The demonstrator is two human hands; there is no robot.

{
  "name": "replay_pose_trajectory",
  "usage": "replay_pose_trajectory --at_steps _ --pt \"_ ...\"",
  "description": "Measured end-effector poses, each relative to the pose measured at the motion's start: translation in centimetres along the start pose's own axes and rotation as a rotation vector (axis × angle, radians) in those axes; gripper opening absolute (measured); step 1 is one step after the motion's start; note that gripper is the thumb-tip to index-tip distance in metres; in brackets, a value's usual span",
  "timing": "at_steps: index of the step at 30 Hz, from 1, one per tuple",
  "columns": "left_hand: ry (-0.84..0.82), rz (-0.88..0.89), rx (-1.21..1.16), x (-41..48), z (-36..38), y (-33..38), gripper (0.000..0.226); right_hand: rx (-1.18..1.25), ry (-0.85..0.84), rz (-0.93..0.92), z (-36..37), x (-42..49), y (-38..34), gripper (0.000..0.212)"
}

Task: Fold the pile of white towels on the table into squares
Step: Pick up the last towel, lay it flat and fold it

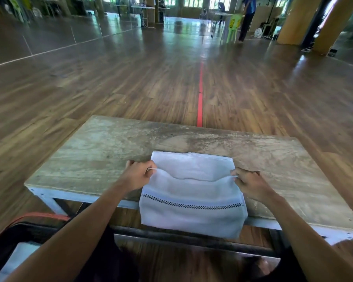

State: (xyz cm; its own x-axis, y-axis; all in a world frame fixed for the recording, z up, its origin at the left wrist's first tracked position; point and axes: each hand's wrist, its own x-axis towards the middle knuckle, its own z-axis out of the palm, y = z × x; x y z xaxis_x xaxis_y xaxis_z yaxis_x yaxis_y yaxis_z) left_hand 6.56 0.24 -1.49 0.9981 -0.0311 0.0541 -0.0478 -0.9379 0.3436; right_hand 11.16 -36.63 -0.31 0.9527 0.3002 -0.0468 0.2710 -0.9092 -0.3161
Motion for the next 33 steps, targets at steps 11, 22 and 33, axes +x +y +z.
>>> replay_pose_trajectory --at_steps 11,22,33 --pt "-0.118 0.237 0.032 -2.5 -0.5 -2.4 0.016 0.096 -0.188 0.045 -0.8 -1.8 1.8 0.01" --pt "0.089 0.11 -0.499 -1.1 -2.3 -0.4 0.013 0.537 0.079 0.025 -5.0 -2.6 1.3 0.019" --pt "-0.004 -0.097 -0.158 4.2 -1.1 -0.6 0.013 0.388 0.142 0.198 -1.2 4.2 1.8 0.017"
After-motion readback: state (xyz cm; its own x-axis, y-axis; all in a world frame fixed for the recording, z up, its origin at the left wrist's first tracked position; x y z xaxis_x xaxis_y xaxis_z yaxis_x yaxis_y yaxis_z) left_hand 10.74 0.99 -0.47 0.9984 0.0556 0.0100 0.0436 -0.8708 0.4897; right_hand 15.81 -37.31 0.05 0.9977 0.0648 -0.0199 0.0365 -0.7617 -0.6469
